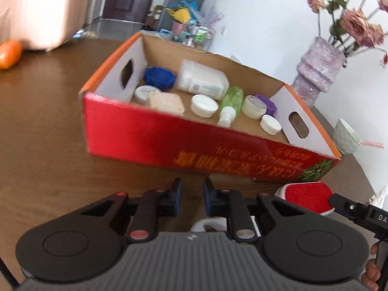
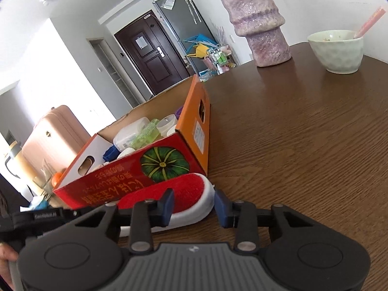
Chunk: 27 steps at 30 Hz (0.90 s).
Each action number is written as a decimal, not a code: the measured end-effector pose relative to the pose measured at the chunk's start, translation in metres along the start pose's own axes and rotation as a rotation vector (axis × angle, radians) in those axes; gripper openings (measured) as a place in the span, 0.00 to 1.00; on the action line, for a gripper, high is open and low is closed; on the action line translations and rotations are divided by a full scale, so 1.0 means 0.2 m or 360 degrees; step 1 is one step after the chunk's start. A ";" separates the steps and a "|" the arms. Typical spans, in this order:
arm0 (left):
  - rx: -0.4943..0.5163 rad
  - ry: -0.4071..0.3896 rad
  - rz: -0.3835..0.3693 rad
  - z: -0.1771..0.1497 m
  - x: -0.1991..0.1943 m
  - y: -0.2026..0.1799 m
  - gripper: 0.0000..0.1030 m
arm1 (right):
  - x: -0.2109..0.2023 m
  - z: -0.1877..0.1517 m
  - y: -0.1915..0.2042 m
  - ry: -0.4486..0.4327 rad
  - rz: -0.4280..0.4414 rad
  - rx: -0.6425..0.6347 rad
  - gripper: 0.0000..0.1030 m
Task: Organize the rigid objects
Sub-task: 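Grasp the white lint roller handle with the left gripper while the right gripper grasps its red head, then lift the lint roller with both grippers and carry it over the red box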
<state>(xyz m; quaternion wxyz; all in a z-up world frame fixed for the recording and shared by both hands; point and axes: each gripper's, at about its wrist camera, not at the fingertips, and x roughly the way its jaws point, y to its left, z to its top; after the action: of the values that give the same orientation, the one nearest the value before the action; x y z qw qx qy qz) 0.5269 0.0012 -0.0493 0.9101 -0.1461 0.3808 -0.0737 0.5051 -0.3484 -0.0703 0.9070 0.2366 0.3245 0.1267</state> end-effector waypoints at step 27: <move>0.0058 -0.0120 -0.0089 -0.20 -0.18 0.01 0.12 | -0.02 -0.02 0.04 -0.0052 -0.0041 -0.0134 0.38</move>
<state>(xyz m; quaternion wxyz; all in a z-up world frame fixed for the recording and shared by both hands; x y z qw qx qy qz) 0.4740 0.0045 -0.0525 0.9239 -0.1429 0.3405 -0.1004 0.4982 -0.3416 -0.0675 0.9229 0.1960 0.3071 0.1246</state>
